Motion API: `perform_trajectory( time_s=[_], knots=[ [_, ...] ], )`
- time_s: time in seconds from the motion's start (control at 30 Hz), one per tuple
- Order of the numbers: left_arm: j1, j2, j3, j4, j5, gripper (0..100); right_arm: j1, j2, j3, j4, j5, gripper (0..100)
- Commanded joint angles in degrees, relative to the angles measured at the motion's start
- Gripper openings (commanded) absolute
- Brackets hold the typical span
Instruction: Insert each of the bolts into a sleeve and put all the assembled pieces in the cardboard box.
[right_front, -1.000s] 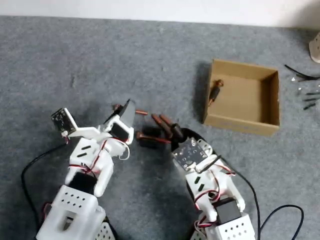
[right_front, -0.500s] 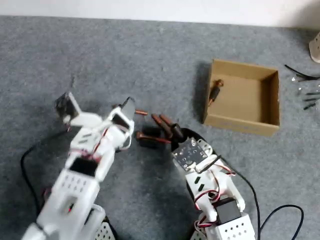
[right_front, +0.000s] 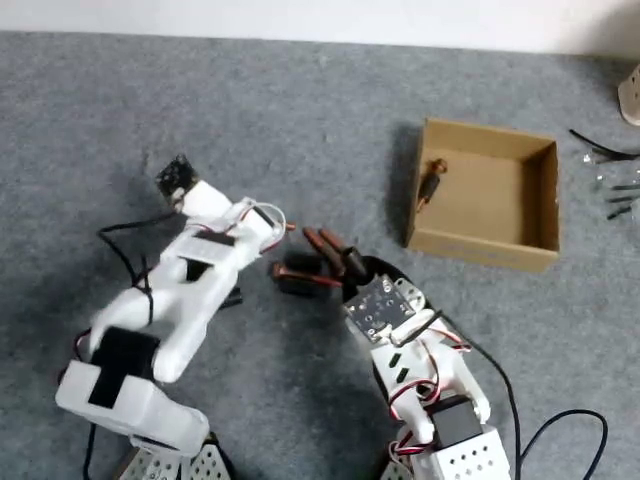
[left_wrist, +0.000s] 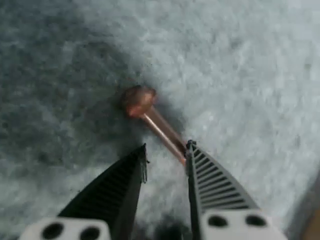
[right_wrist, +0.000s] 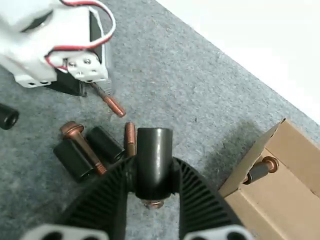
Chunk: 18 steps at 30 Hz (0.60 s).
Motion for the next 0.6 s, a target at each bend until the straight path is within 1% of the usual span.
perform_trajectory(
  time_s=[0.0,0.13,0.33,0.57],
  knots=[
    [-2.7,0.9,-4.8,0.4,2.4,13,0.8,-1.0,5.3,-1.8,-0.3,0.5],
    [-4.4,3.5,-8.5,0.4,2.4,13,0.7,-1.0,5.3,-1.9,-0.3,0.5],
    [-4.2,8.5,-10.8,0.8,2.4,13,0.7,-1.0,5.3,-1.9,-0.3,0.5],
    [-3.9,8.1,-13.7,9.8,2.5,12,0.7,-1.0,5.3,-1.9,-0.3,0.5]
  ],
)
